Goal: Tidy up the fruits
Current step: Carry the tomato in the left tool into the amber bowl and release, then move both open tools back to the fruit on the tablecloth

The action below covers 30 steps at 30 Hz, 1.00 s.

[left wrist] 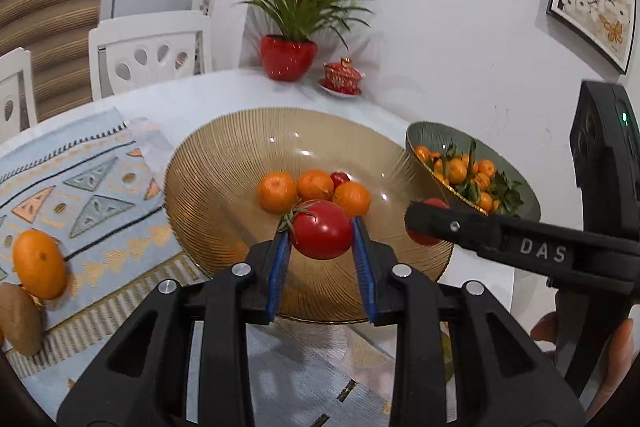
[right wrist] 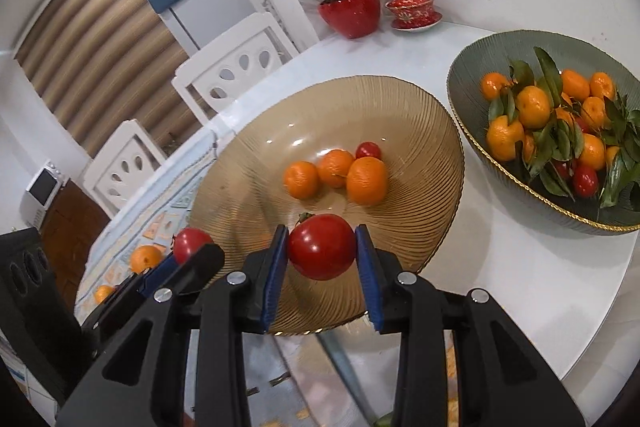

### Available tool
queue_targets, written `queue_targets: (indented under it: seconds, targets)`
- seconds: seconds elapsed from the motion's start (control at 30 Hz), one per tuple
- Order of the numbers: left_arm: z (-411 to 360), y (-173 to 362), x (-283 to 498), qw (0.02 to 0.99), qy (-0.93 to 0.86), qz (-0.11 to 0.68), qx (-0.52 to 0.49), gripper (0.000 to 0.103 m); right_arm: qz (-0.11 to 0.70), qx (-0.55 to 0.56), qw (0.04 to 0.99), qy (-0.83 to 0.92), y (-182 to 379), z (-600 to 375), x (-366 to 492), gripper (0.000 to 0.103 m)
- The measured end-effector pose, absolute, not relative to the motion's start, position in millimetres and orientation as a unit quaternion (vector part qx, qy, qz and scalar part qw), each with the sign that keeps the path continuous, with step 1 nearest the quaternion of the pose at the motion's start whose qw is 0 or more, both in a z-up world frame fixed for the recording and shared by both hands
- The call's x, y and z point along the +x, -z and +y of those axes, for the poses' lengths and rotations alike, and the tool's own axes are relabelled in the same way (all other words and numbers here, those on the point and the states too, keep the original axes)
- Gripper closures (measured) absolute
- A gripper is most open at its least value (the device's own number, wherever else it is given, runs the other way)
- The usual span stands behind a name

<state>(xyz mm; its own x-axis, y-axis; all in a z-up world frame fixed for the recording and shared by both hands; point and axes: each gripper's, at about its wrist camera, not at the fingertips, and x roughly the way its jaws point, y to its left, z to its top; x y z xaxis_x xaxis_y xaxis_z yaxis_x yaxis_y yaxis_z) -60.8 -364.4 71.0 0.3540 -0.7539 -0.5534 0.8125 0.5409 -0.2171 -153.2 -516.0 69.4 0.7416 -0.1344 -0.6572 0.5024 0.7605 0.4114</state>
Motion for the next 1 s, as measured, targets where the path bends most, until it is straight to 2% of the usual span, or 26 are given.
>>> queue_targets:
  seconds: [0.5,0.53,0.6,1.0]
  targets:
    - [-377,-56,-54,0.813,0.472,0.336,0.063,0.072,0.323,0.31,0.874,0.188,-52,-527,-138,0.067]
    - [-377,-56,-53,0.814,0.47,0.336,0.062,0.071,0.322,0.311,0.874,0.187,-53,-528,-138,0.067]
    - [-376,-56,-52,0.814,0.47,0.338,0.057,0.054,0.319,0.313,0.874,0.188,-53,-529,-140,0.066]
    - [-368,-63,-48,0.814,0.473,0.336,0.033,0.054,0.319,0.306,0.878,0.182,-62,-516,-140,0.066]
